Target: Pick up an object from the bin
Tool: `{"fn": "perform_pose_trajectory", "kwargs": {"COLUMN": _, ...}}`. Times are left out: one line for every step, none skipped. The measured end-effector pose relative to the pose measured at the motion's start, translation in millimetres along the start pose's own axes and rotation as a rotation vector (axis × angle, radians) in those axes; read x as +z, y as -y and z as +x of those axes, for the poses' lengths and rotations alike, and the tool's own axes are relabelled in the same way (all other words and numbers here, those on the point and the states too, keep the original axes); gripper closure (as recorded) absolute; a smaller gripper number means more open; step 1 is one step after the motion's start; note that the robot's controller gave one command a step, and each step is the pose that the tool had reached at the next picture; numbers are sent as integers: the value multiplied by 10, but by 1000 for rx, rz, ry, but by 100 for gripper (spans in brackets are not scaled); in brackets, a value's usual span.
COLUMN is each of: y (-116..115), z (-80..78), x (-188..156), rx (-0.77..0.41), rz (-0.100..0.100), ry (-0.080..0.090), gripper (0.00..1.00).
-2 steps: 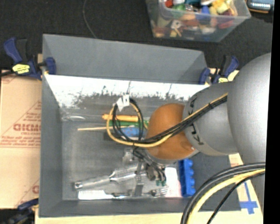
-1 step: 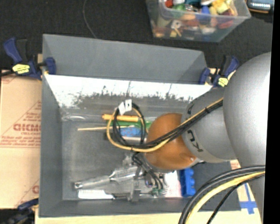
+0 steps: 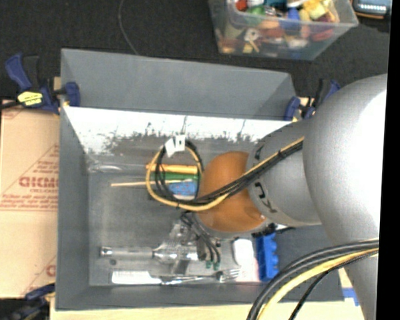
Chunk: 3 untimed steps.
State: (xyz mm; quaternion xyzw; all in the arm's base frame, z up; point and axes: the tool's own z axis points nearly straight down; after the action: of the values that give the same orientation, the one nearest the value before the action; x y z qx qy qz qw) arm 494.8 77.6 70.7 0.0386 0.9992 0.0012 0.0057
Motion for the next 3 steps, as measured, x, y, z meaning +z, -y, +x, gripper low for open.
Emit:
{"fn": "perform_pose_trajectory", "kwargs": {"y": 0, "z": 0, "x": 0, "rx": 0, "rz": 0, "ry": 0, "gripper": 100}}
{"fn": "perform_pose_trajectory", "kwargs": {"y": 3, "z": 11, "x": -166, "rx": 0, "rz": 0, "ry": -3, "gripper": 100}}
{"fn": "perform_pose_trajectory", "kwargs": {"y": 5, "z": 0, "x": -319, "rx": 0, "rz": -1, "ry": 1, "gripper": 100}}
